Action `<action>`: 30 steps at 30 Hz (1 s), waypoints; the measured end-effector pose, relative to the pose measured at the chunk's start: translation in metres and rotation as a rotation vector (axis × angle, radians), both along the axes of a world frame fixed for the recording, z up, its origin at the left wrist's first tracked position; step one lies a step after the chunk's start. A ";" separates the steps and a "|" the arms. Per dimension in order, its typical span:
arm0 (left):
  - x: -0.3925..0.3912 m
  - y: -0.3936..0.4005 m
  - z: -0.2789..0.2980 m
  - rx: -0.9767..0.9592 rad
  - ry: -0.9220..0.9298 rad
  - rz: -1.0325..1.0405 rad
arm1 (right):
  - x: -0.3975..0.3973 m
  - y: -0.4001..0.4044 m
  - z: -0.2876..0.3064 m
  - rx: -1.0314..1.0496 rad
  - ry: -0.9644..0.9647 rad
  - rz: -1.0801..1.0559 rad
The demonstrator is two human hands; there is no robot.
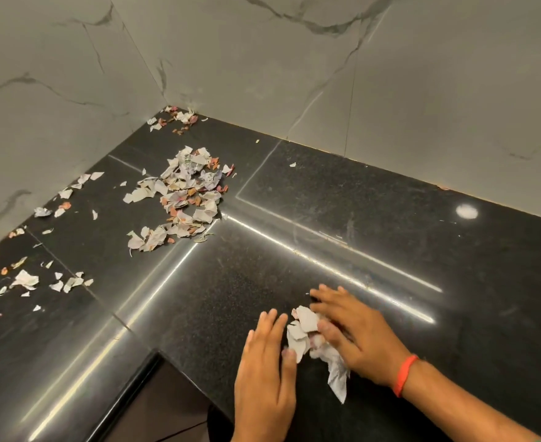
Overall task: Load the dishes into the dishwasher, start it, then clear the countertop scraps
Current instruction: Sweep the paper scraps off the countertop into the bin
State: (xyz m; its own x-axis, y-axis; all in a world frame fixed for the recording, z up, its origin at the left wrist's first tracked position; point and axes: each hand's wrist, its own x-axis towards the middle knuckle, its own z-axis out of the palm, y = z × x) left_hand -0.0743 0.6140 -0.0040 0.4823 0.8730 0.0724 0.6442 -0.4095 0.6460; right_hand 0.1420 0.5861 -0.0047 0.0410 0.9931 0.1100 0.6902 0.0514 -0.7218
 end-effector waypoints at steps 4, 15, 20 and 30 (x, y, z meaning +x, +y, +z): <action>0.001 0.000 -0.001 0.030 0.115 -0.094 | -0.005 -0.014 0.018 -0.094 -0.034 0.078; 0.000 -0.001 0.005 -0.003 0.091 -0.106 | -0.016 -0.023 0.019 -0.172 -0.494 0.274; 0.004 -0.002 0.008 -0.031 0.060 -0.064 | -0.019 -0.020 0.016 -0.102 -0.398 0.168; 0.047 0.005 0.005 -0.077 -0.011 0.092 | -0.053 -0.007 0.000 -0.005 0.056 -0.394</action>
